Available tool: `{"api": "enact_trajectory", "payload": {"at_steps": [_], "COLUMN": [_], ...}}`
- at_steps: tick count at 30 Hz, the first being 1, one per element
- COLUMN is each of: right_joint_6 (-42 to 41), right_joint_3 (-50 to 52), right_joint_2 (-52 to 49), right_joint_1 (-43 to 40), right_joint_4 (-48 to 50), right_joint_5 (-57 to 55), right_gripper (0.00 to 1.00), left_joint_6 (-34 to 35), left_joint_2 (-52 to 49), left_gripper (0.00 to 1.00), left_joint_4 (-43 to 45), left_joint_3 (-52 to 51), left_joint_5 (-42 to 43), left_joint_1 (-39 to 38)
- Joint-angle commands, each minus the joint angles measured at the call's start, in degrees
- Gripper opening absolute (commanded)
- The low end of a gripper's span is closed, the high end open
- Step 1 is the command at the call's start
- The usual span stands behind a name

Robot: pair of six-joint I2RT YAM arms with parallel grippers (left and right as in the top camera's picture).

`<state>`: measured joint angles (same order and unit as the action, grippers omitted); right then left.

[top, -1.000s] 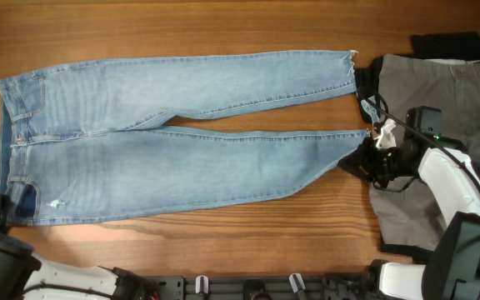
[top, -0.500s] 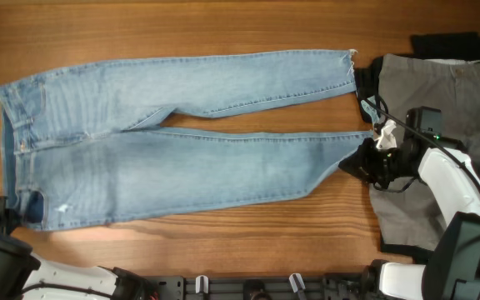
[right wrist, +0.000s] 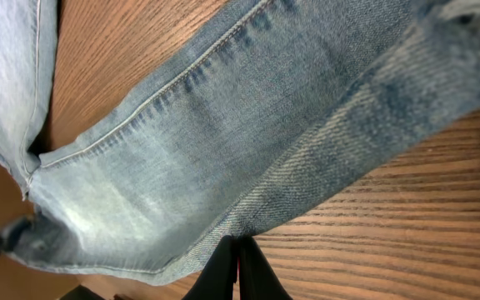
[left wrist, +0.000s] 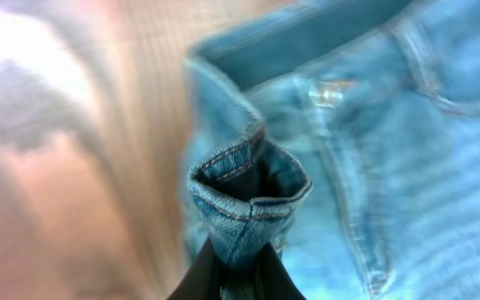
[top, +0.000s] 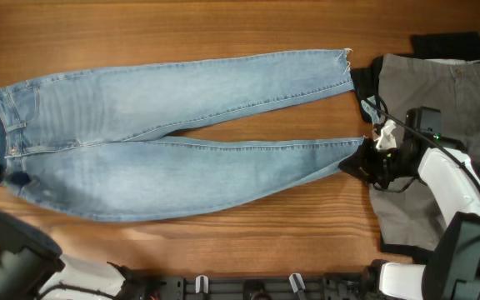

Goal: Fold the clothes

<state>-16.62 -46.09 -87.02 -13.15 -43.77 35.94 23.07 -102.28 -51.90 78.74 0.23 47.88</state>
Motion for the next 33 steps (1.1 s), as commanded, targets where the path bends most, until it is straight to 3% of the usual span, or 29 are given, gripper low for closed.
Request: {"api": "enact_trajectory", "payload": {"at_steps": [1,3,5,6,7,14,16,18,19,20,21,24,25,33], "right_joint_6": [-0.55,-0.55,-0.55,-0.55,-0.55,-0.48,-0.44,-0.46,-0.48,-0.46,-0.39,-0.28,-0.28,-0.5], "right_joint_3": [-1.11,-1.11,-1.11,-1.11,-1.11,-1.11,-1.11,-1.11,-1.11,-1.11,-1.11,-1.11,-1.11,-1.18], "right_joint_2": [0.79,0.79,0.79,0.79,0.79,0.79,0.79,0.79,0.79,0.79,0.79,0.79,0.79,0.79], "right_joint_1": [0.22,0.22,0.22,0.22,0.22,0.22,0.22,0.22,0.22,0.22,0.22,0.22,0.22,0.22], "right_joint_4": [-0.35,-0.55,-0.63,-0.66,-0.7,-1.09,-1.11,-1.16,-1.25,-1.27,-1.36,-1.36,-1.33,-1.29], "right_joint_5": [-0.5,-0.5,-0.5,-0.48,-0.48,-0.5,-0.5,-0.5,-0.5,-0.5,-0.5,-0.5,-0.5,-0.55], "right_gripper": [0.04,0.04,0.04,0.04,0.04,0.05,0.04,0.04,0.04,0.04,0.04,0.04,0.04,0.04], "left_joint_6": [0.55,0.52,0.55,0.5,0.5,-0.44,-1.99,-2.1,-2.12,-2.56,-4.15,-6.64,-7.15,-7.91], "left_joint_2": [-4.42,-6.23,-7.5,-7.69,-7.69,-5.07,-3.72,-2.8,-2.6,-2.6,-2.62,-2.62,-2.62,-2.71], "left_gripper": [0.07,0.13,0.49,0.88,1.0,1.0,0.99,0.92,0.75,0.64,0.38,0.08,0.04,0.04], "left_joint_4": [2.91,3.56,3.52,3.5,3.48,0.09,-0.24,-0.22,-0.13,0.07,0.59,1.49,1.79,1.27], "left_joint_3": [0.35,0.35,0.35,0.35,0.35,2.51,2.62,2.62,2.62,2.62,2.6,2.6,2.6,2.62], "left_joint_5": [-4.68,-6.47,-8.68,-9.57,-10.32,-8.37,-4.85,-2.1,-1.03,0.33,3.67,6.16,6.19,6.38], "left_joint_1": [-6.99,-9.88,-11.85,-12.39,-12.66,-10.84,-9.49,-8.13,-7.5,-6.93,-5.95,-5.57,-5.62,-5.42]}}
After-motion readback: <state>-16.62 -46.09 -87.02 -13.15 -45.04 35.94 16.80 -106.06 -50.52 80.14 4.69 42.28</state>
